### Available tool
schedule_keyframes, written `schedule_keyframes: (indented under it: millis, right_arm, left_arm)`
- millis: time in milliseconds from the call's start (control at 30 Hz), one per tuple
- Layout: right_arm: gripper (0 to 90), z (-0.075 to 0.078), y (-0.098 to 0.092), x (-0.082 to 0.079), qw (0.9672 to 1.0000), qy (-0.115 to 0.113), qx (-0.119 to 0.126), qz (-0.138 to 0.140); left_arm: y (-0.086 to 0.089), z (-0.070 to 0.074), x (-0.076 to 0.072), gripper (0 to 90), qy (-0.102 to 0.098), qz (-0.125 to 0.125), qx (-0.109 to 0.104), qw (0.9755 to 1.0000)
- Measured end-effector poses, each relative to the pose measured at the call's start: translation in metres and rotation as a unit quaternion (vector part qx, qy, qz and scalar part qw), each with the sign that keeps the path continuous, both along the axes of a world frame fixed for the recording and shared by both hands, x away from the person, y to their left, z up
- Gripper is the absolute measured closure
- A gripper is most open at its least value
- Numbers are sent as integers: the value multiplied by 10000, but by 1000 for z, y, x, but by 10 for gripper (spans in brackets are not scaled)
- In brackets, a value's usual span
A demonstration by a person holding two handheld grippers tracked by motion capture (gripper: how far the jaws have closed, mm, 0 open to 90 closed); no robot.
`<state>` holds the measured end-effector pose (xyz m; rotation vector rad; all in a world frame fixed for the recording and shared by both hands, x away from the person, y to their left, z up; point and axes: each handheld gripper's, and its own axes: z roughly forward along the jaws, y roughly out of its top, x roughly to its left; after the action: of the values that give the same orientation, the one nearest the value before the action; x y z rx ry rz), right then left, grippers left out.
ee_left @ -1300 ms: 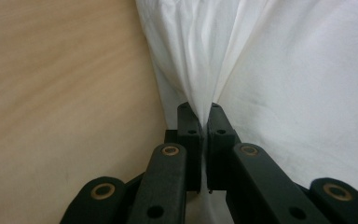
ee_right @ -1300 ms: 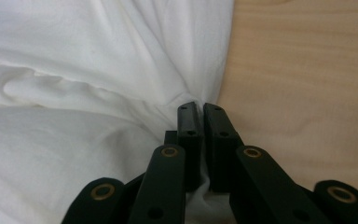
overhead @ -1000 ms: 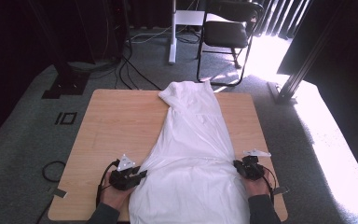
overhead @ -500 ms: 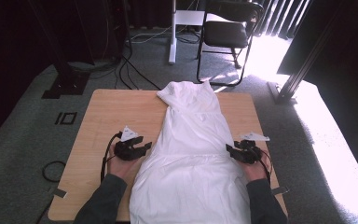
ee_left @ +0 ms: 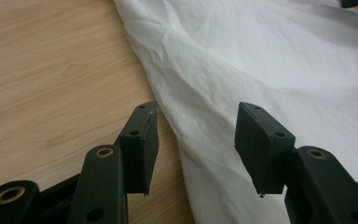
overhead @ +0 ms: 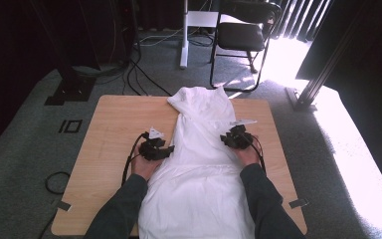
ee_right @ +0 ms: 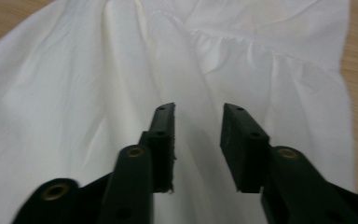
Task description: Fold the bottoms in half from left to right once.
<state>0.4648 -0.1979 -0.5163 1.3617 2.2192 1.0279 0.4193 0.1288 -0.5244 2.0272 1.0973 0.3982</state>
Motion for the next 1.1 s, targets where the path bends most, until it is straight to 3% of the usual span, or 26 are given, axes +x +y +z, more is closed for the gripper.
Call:
schedule_keyframes:
  millis: [133,233,267,367,433,533,600,667,700,767,800,933,967,1100]
  right_arm:
    - [530,-13,14,18,9997,131,-171,74]
    - [829,-17,17,23,9988,241,-436,27]
    - [883,-13,14,23,9989,147,-428,-83]
    - [896,11,-2,17,9990,-336,-15,-303]
    - [898,30,-14,14,9961,-693,50,-543]
    - [896,44,-33,11,9898,-956,-16,-1052]
    - [887,34,-44,16,9900,-658,-51,-1247]
    - [869,14,-51,22,9897,-280,-319,-1368]
    - [860,3,-54,24,9894,-101,-338,-1411]
    - [797,-16,-59,26,9896,192,-157,-1415]
    - [719,-23,-61,26,9897,309,-58,-1399]
    - [574,-31,-62,24,9904,342,115,-1334]
    - [561,-31,-61,23,9906,327,33,-1332]
    - [615,-30,-62,24,9888,347,-96,-1451]
  left_arm:
    - [-7,-6,3,509,64,-49,6,10000]
    - [-8,-8,4,508,119,-65,28,9999]
    - [-9,-9,4,508,136,-65,7,9999]
    - [-10,-11,4,505,180,-86,-26,9998]
    - [-11,-12,3,500,228,-100,-32,9997]
    - [-14,-15,1,496,282,-157,-22,9995]
    - [-17,-19,0,492,301,-201,63,9993]
    - [-18,-22,1,492,370,-202,59,9991]
    - [-18,-23,1,492,384,-204,59,9990]
    - [-18,-23,2,491,378,-205,68,9991]
    - [-18,-22,2,490,360,-196,60,9991]
    - [-18,-13,8,486,244,-162,110,9995]
    - [-19,-11,10,483,218,-159,125,9996]
    - [-29,-6,25,467,135,-87,250,9996]
